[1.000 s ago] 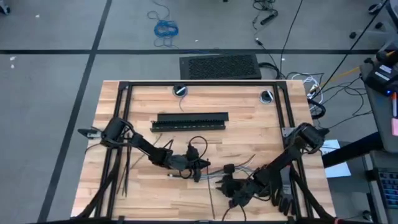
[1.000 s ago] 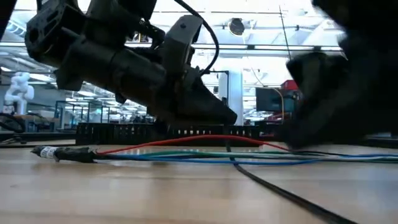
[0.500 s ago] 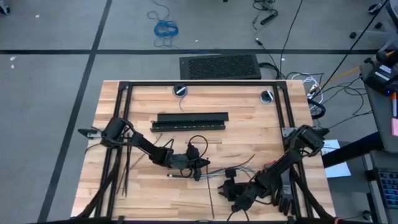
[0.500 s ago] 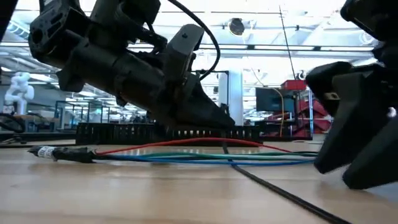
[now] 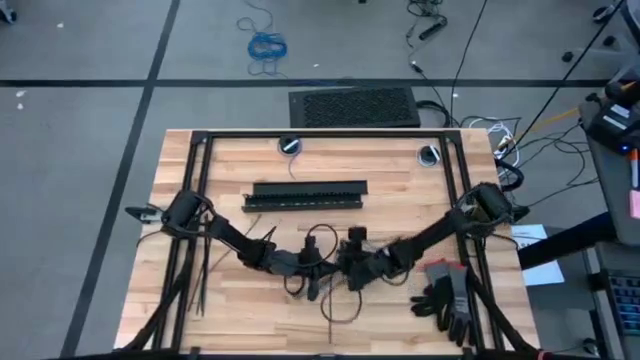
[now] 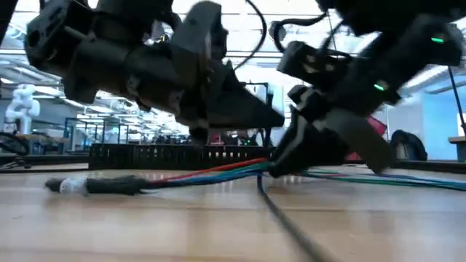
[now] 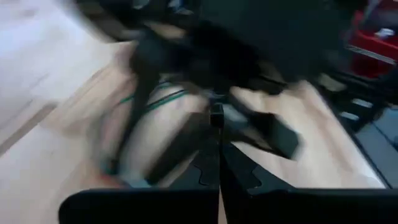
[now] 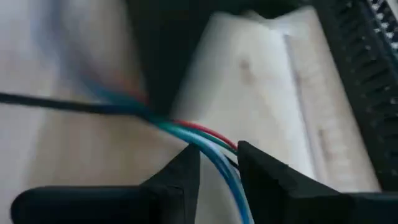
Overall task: Ziptie cables
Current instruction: Wrap the cable wires with zip tie
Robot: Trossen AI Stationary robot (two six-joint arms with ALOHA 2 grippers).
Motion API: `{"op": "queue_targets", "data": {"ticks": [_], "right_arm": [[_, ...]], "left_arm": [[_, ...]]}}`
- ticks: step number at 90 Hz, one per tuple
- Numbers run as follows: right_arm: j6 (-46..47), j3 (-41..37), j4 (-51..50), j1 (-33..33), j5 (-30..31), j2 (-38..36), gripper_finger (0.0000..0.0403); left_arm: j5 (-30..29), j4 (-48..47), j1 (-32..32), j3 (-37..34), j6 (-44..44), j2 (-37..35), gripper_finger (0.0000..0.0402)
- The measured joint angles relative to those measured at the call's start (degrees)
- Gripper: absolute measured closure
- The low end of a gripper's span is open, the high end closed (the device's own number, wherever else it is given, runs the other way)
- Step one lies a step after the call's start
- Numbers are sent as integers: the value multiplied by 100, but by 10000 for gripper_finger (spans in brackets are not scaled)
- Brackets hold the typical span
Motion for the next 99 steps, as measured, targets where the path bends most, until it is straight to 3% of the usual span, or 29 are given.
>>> {"op": "queue_targets", "data": {"ticks": [15,24,52,65,88,99], "right_arm": [[330,0,-100,-72,-1479,-381,303],[311,1,-142,-63,-2082,-542,303],[-119,11,-1643,-58,-2227,-1032,303],[-38,9,-2410,-58,-1952,-966,303],[-821,4,-2622,-162,-99,-869,303],[-866,7,-2370,-225,317,-871,303]], "left_arm": [[18,-3,49,0,309,-2,402],[315,-35,164,0,308,-2,402],[376,-74,469,-2,-127,-7,402],[-57,-33,507,0,-522,-7,402],[-1225,201,474,116,-942,-7,402],[-1482,121,364,119,-915,-7,402]]}}
